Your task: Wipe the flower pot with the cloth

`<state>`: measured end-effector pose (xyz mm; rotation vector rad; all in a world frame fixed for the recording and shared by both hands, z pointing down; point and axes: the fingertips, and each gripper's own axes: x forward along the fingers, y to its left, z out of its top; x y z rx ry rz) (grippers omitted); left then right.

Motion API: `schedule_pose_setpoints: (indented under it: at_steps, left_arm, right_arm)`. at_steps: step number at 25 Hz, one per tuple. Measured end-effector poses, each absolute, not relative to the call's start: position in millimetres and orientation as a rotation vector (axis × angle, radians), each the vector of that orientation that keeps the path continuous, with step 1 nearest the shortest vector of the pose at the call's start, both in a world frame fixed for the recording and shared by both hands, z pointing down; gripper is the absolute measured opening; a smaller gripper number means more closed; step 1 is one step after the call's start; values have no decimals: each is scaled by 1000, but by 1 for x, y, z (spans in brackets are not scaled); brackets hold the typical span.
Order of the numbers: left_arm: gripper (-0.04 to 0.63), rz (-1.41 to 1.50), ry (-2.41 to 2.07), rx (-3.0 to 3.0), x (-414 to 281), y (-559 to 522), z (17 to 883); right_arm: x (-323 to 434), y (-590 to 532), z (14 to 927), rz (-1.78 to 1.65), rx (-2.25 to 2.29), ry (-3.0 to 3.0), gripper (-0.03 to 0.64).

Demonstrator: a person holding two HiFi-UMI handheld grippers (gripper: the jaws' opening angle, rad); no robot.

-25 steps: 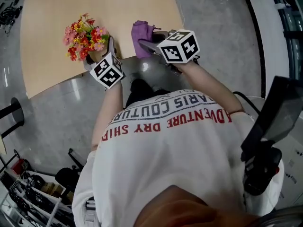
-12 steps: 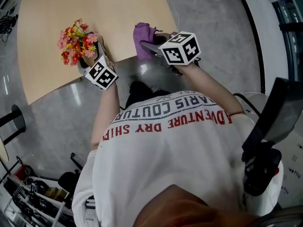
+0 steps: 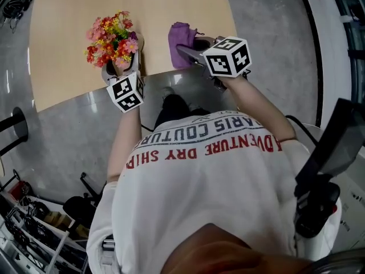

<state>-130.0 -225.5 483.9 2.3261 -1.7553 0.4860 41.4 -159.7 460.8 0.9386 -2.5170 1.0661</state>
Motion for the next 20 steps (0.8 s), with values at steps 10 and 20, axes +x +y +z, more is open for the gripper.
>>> schedule_pose_setpoints:
  at_steps: [10, 20]
  left_arm:
    - [403, 516, -1311, 2657, -129, -212, 471]
    - [402, 557, -1056, 2778, -135, -226, 496]
  right_arm:
    - [-9, -197, 450, 1077, 859, -2568, 44]
    - [-47, -250, 476, 1105, 795, -2615, 44]
